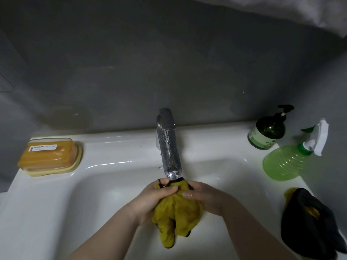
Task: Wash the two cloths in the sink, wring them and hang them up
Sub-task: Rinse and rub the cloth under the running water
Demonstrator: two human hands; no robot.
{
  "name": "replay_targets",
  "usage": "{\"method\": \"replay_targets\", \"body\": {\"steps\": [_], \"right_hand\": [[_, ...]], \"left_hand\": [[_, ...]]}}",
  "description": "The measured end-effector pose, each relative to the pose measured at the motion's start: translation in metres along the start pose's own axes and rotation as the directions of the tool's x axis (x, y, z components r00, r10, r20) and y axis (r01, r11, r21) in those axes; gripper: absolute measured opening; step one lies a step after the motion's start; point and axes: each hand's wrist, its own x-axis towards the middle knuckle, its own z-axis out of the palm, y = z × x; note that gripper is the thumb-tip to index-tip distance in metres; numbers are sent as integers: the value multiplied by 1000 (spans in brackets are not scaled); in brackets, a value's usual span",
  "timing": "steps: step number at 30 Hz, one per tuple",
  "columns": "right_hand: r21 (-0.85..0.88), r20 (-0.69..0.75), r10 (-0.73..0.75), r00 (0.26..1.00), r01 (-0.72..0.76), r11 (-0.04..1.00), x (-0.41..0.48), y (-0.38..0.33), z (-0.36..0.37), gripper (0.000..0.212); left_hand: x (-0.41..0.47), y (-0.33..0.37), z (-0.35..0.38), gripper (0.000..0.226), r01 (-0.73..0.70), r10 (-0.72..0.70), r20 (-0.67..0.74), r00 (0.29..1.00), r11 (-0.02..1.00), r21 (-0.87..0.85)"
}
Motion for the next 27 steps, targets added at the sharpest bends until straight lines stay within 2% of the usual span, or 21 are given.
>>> {"method": "replay_targets", "body": {"steps": [2, 3, 6, 8, 9, 11, 13, 15, 16, 17, 18, 19, 21, 23, 25, 27], "right_hand": [[-158, -123, 16, 992, -35, 987, -5, -5, -11, 31], [-170, -199, -21, 980, -14, 985, -6, -7, -13, 25], [-44, -326, -137, 935, 130, 991, -3, -6, -12, 18], [134, -427, -176, 887, 255, 958, -2, 0, -11, 14], [224, -468, -172, 867, 305, 925, -3, 2, -13, 15], [303, -482, -155, 862, 330, 894, -7, 7, -21, 20], [242, -453, -71, 889, 200, 949, -10, 12, -29, 23], [10, -406, 53, 912, -53, 999, -13, 16, -32, 27], [-199, -379, 94, 920, -180, 963, -13, 17, -31, 27], [-415, -353, 118, 928, -268, 870, -12, 18, -28, 27], [-568, -325, 118, 939, -293, 769, -10, 17, -22, 28], [-631, -300, 104, 948, -279, 724, -6, 18, -15, 26], [-516, -228, 80, 970, -190, 835, 3, 21, -1, 30], [-303, -131, 63, 989, -101, 948, 12, 24, 10, 50], [-179, -76, 58, 995, -70, 981, 12, 23, 10, 56], [-74, -46, 59, 997, -62, 995, 9, 22, 2, 53]], "left_hand": [[-7, 1, -16, 19, 14, 1, -61, 998, 973, 230], [-10, 1, -22, 15, 39, -13, -70, 997, 922, 384], [-13, 1, -40, 18, 146, -127, -81, 989, 675, 723], [-14, -2, -50, 18, 175, -177, -89, 980, 565, 806], [-16, -4, -54, 17, 184, -173, -97, 980, 608, 772], [-17, -5, -57, 18, 173, -117, -137, 984, 827, 535], [-16, -1, -53, 15, 102, -51, -162, 985, 940, 324], [-12, 6, -45, 17, 62, -29, -146, 989, 972, 226], [-10, 9, -40, 20, 53, -28, -129, 991, 978, 199], [-9, 11, -34, 23, 52, -32, -111, 993, 981, 189], [-7, 13, -28, 24, 55, -37, -95, 995, 980, 191], [-6, 13, -22, 24, 57, -43, -74, 996, 977, 207], [-5, 12, -10, 22, 57, -57, -4, 998, 972, 230], [-5, 9, -1, 15, 64, -89, 93, 992, 968, 244], [-7, 9, 0, 8, 62, -104, 152, 983, 964, 259], [-9, 12, -9, 14, 66, -100, 116, 988, 963, 263]]}}
